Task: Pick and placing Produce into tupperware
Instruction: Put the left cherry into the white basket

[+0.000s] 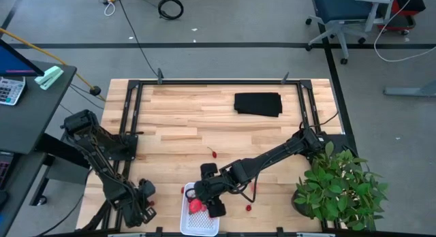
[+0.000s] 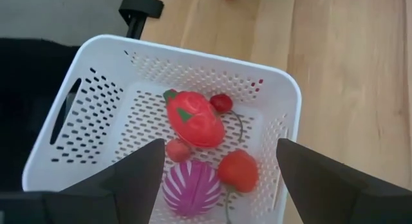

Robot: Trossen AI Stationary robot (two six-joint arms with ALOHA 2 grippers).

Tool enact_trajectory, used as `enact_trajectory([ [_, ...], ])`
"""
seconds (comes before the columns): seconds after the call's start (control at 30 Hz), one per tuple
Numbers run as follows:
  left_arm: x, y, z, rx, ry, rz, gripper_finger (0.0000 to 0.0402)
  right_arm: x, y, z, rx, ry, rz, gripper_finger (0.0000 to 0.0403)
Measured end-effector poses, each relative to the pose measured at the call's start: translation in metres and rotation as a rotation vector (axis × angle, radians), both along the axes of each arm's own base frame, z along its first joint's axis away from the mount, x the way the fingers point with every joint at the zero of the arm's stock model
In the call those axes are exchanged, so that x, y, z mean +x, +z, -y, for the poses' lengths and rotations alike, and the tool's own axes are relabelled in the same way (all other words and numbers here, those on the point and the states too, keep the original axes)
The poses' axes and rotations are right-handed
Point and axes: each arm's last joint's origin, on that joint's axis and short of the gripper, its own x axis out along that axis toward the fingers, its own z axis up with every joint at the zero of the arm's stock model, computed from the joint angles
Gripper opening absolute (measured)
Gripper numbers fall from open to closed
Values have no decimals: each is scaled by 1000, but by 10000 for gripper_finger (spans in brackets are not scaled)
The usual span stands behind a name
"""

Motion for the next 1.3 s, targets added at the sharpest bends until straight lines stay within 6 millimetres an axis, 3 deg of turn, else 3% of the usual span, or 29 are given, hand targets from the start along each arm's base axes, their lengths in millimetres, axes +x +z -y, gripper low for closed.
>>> enact_trajectory([
  [0.27,1,-1,-4,60,-220,31,80,0,0,-1,39,-52,-14,304],
  [0.7,10,1,-3,18,-170,75,199,-7,0,-15,40,-33,-15,303],
  [1.03,9,-2,-8,119,-155,95,197,-14,0,-30,38,-4,-13,303],
  [1.3,12,-17,-3,145,-158,74,199,-14,0,-30,37,-2,-11,303],
])
